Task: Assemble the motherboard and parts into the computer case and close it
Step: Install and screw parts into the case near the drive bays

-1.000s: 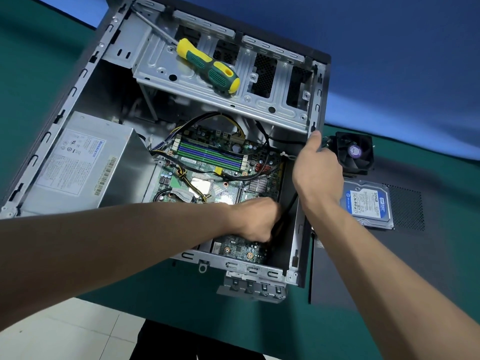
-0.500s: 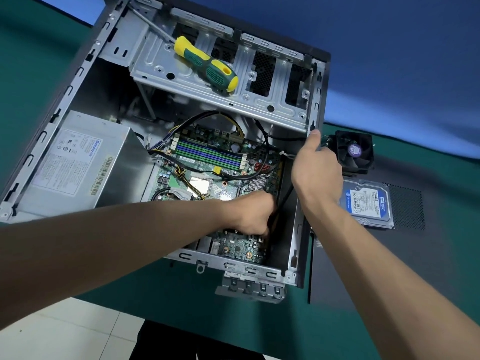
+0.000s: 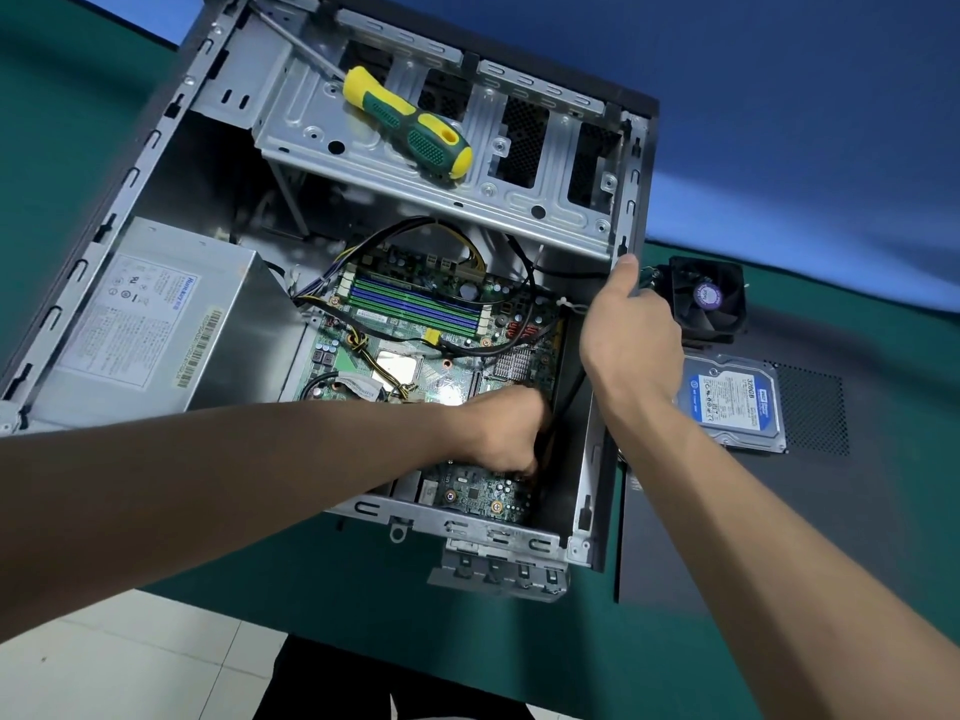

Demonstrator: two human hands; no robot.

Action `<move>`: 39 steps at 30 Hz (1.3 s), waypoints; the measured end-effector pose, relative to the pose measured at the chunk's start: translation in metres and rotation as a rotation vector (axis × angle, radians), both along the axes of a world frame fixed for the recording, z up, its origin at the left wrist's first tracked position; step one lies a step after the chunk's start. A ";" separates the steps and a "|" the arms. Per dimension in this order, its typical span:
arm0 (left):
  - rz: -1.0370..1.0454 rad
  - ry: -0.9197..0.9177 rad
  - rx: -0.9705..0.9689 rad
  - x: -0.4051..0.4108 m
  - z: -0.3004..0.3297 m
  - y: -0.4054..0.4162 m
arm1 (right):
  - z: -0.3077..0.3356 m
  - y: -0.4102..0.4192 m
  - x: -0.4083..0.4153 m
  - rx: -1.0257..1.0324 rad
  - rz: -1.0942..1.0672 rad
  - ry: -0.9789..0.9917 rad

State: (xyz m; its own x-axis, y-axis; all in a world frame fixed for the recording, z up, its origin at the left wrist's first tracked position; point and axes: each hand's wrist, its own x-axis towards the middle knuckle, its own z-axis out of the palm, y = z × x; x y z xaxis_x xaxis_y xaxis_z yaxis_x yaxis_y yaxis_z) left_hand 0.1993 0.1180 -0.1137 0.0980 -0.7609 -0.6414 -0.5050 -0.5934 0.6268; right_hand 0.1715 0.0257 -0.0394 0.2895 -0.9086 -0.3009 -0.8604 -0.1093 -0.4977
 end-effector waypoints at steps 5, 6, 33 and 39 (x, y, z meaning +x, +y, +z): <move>0.009 -0.026 -0.007 -0.003 -0.002 0.000 | 0.001 0.000 0.000 -0.002 -0.004 -0.005; 0.022 -0.020 -0.007 -0.003 -0.003 -0.001 | 0.000 0.000 0.000 -0.003 -0.006 -0.004; -0.162 -0.132 -0.068 -0.005 0.002 0.003 | 0.000 0.000 0.000 -0.009 -0.003 -0.006; -0.162 -0.127 -0.068 -0.005 0.004 0.003 | 0.001 0.001 0.000 -0.002 -0.010 -0.008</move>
